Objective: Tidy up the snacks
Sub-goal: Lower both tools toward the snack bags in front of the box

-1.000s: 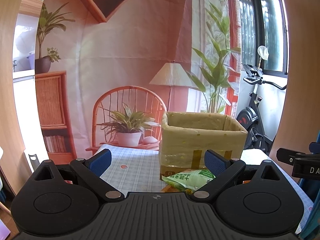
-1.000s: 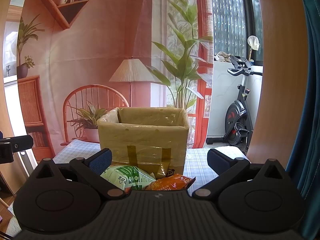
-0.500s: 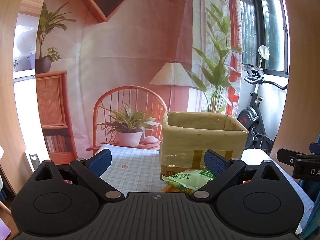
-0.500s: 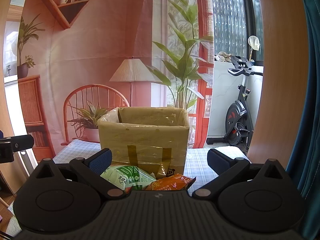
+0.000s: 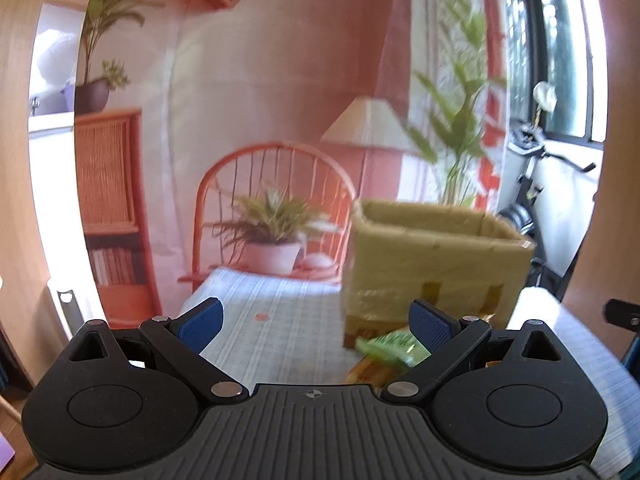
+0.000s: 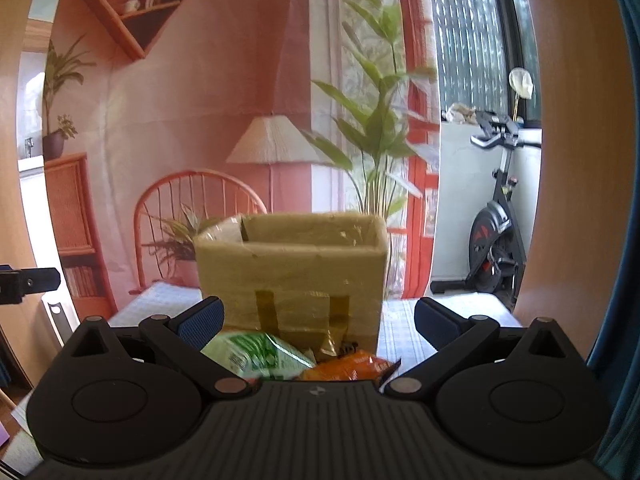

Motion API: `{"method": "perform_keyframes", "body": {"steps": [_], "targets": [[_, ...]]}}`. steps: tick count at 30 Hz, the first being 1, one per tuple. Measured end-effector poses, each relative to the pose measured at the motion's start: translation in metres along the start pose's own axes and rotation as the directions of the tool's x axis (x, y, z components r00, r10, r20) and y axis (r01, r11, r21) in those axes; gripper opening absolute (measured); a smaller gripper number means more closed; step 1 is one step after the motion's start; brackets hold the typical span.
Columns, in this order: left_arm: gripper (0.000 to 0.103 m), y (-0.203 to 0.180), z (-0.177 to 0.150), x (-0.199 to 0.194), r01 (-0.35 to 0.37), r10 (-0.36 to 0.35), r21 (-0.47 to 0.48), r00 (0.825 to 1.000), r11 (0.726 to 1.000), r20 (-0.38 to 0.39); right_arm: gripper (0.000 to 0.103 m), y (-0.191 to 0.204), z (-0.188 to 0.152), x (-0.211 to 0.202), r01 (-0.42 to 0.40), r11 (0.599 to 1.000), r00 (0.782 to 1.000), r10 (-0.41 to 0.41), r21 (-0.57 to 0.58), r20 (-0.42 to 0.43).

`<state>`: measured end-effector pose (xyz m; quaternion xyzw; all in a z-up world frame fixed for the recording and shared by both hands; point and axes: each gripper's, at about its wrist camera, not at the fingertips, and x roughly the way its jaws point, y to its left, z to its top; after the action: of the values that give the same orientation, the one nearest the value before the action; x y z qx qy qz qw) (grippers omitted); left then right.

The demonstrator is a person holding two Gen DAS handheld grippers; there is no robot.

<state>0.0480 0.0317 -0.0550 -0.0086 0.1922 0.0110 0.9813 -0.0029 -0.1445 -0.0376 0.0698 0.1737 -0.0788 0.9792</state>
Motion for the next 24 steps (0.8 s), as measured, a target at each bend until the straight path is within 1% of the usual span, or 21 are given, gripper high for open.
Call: {"method": "perform_keyframes", "body": {"steps": [3,5,6,9,12,14,17,22,24], "targets": [[0.100,0.005,-0.018,0.023,-0.008,0.008,-0.002,0.999,1.000,-0.040,0.103,-0.008,-0.016,0.017,0.008,1.000,0.999,-0.008,0.007,-0.039],[0.099,0.006,-0.032,0.040,-0.028,0.027,-0.008,0.996,1.000,-0.081,0.103,-0.010,-0.027,0.028,0.006,1.000,0.997,-0.006,0.003,-0.073],[0.098,0.007,-0.038,0.047,-0.027,0.025,-0.016,0.995,1.000,-0.100,0.103,-0.011,-0.032,0.033,0.004,1.000,0.996,-0.004,-0.004,-0.089],[0.097,0.008,-0.055,0.070,-0.001,-0.006,-0.043,0.987,0.999,-0.162,0.103,-0.011,-0.050,0.049,0.028,0.999,0.990,-0.032,-0.029,-0.138],[0.094,0.002,-0.068,0.084,0.023,-0.031,-0.039,0.976,0.999,-0.216,0.103,-0.015,-0.067,0.064,0.039,0.999,0.983,-0.045,-0.034,-0.176],[0.094,-0.001,-0.073,0.093,0.040,-0.046,-0.029,0.970,0.999,-0.239,0.103,-0.018,-0.076,0.073,0.038,0.999,0.979,-0.043,-0.030,-0.198],[0.094,-0.001,-0.079,0.100,0.044,-0.052,-0.034,0.962,0.998,-0.266,0.103,-0.022,-0.087,0.084,0.037,0.999,0.972,-0.042,-0.026,-0.231],[0.094,0.006,-0.087,0.114,0.017,-0.050,-0.104,0.944,0.994,-0.325,0.103,-0.024,-0.098,0.099,0.021,1.000,0.964,-0.020,0.001,-0.264],[0.094,0.007,-0.090,0.119,0.009,-0.050,-0.124,0.942,0.992,-0.333,0.103,-0.023,-0.101,0.102,0.009,1.000,0.961,-0.007,0.006,-0.276]]}}
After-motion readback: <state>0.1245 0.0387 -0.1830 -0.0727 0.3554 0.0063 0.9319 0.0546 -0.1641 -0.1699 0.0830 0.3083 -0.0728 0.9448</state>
